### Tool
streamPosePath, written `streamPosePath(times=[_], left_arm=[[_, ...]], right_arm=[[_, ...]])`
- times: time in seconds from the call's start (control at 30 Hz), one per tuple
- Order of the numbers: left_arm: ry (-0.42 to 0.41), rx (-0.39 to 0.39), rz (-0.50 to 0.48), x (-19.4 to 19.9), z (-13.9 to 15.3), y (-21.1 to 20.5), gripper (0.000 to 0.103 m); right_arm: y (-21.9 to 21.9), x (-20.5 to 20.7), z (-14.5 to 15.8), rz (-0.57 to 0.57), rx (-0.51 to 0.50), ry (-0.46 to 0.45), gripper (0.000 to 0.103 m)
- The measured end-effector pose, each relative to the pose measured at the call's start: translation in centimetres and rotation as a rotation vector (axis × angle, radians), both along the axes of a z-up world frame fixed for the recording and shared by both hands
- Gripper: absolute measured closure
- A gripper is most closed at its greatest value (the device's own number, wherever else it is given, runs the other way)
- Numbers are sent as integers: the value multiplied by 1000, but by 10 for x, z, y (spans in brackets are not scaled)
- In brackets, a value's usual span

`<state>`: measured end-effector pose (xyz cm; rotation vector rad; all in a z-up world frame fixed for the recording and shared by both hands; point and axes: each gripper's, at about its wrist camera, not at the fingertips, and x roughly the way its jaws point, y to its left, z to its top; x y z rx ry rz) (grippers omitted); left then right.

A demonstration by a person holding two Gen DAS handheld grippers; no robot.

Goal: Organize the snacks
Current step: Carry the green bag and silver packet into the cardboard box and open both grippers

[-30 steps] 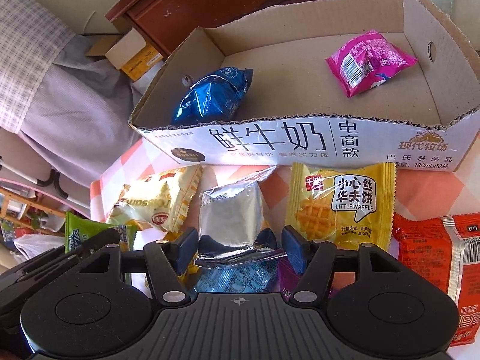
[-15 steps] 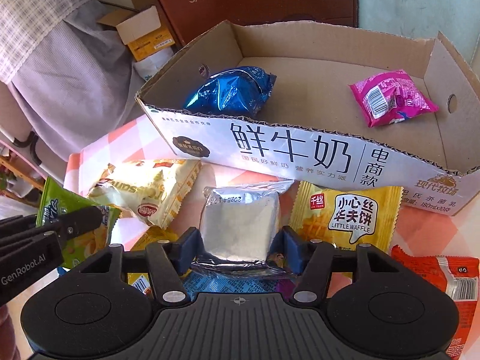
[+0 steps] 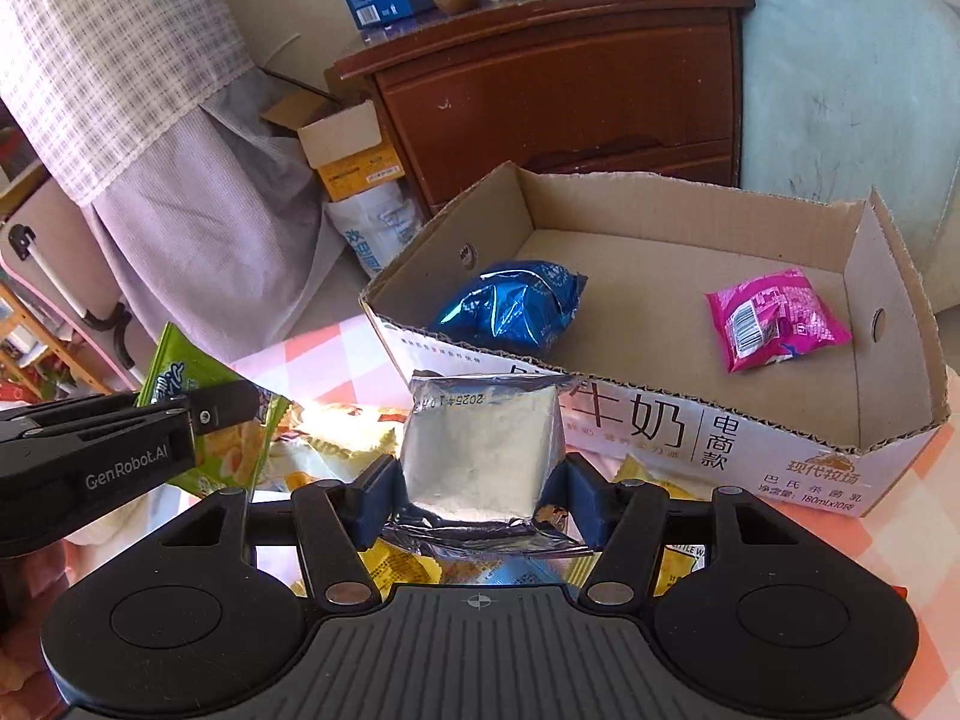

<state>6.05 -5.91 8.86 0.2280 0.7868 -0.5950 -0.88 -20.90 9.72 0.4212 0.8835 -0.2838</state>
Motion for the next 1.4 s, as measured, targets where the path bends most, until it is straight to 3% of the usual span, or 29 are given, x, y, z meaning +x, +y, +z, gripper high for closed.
streamPosePath(times=[0.3,0.73,1.4], left_arm=[[-26,-56,-7,-2,18,-13,93],[-35,-145,-64,-12,35,-57,93],[44,-215,-109,-5,11,-126,93]], right_arm=[[-13,-8,25,-22,-22,-77,44],[-58,-36,66,-145,-114,-195,44],[-100,-48,48,-300,-64,-147,44]])
